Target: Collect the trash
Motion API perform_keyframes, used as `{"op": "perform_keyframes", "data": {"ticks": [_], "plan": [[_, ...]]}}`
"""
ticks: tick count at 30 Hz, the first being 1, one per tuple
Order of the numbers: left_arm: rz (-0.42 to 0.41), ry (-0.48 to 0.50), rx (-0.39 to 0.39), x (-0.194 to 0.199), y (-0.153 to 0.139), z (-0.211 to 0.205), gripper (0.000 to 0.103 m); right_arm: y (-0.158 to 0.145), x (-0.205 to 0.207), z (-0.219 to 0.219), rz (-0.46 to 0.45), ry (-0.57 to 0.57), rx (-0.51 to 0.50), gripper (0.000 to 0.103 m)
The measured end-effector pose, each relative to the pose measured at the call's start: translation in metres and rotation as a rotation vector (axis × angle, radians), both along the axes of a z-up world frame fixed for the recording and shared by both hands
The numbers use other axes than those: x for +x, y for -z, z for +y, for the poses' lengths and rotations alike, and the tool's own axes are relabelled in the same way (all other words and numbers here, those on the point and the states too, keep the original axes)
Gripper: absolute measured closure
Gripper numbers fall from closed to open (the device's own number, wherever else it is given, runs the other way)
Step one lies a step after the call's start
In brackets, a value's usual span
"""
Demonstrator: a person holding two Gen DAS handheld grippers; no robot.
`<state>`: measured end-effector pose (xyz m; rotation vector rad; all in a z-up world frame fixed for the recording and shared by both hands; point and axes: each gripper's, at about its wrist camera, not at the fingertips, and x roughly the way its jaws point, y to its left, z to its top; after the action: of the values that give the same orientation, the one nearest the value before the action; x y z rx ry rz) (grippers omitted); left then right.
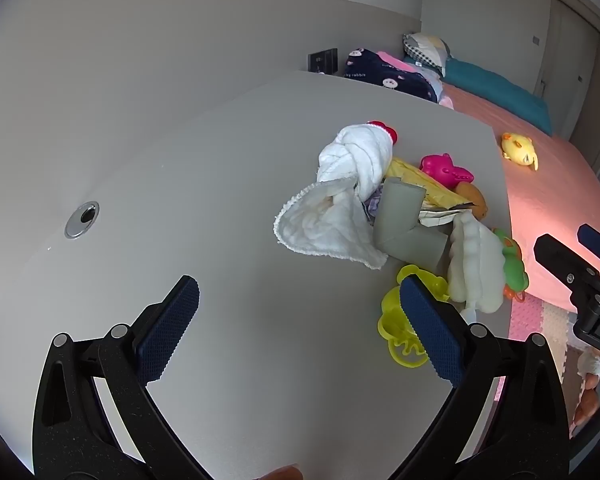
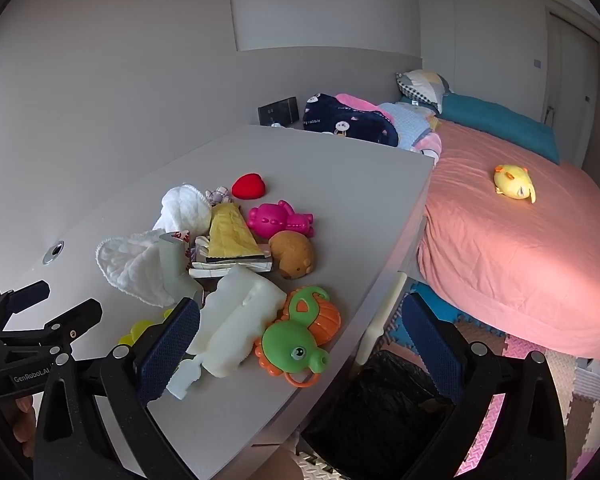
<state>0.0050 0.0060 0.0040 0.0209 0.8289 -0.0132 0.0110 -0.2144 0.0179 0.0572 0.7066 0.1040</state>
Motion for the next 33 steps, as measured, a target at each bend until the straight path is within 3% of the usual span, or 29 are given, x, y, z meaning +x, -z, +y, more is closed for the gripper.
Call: {"op": "perform_keyframes", "data": {"ticks": [33], "plan": [[-0.001,0.002,-0.002,-0.0057,-0.0026,-0.0052,0.006,-0.0014,-0.0024,-0.0014,-0.003,0.0,0.001,0.003]]}}
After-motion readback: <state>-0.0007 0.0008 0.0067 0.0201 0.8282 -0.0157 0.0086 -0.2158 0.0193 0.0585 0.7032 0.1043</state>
